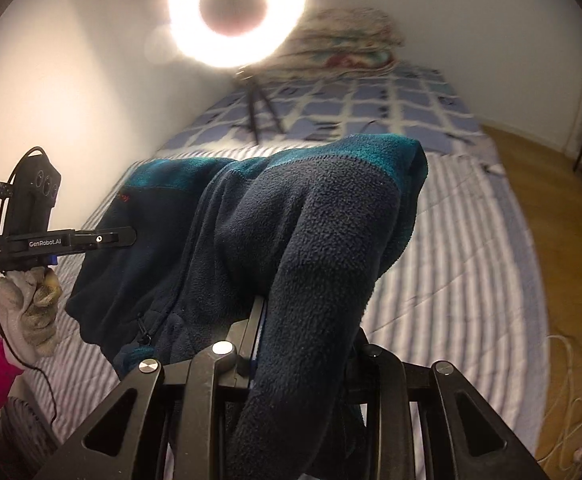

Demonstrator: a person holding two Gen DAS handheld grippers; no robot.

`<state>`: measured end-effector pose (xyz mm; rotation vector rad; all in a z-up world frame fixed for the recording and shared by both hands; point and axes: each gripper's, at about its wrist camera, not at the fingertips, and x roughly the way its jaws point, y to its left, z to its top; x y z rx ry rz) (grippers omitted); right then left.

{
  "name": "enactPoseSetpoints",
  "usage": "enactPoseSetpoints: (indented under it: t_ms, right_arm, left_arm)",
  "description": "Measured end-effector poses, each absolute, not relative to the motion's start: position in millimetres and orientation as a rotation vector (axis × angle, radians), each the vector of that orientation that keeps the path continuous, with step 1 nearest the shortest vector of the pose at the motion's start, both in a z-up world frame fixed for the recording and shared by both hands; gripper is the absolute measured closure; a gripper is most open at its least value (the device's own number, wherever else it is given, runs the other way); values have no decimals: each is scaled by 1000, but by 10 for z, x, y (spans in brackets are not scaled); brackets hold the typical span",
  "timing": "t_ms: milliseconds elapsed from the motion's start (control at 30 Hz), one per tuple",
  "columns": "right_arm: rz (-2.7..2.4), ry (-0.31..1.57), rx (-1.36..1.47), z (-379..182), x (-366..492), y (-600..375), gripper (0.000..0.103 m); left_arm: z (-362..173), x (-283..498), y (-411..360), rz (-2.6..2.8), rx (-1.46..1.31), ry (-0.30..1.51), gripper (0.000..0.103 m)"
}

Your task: Fold large clothes

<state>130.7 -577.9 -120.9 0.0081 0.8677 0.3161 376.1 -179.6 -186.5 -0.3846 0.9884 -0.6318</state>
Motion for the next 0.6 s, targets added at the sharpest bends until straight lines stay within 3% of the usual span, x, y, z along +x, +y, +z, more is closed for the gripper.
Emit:
enactPoseSetpoints:
  t_ms: [600]
  right_arm:
    - [80,805,-28,-1110,2875,-7028,78]
  left_arm:
    - [-2030,5202,-3508,-693,-357,953,79]
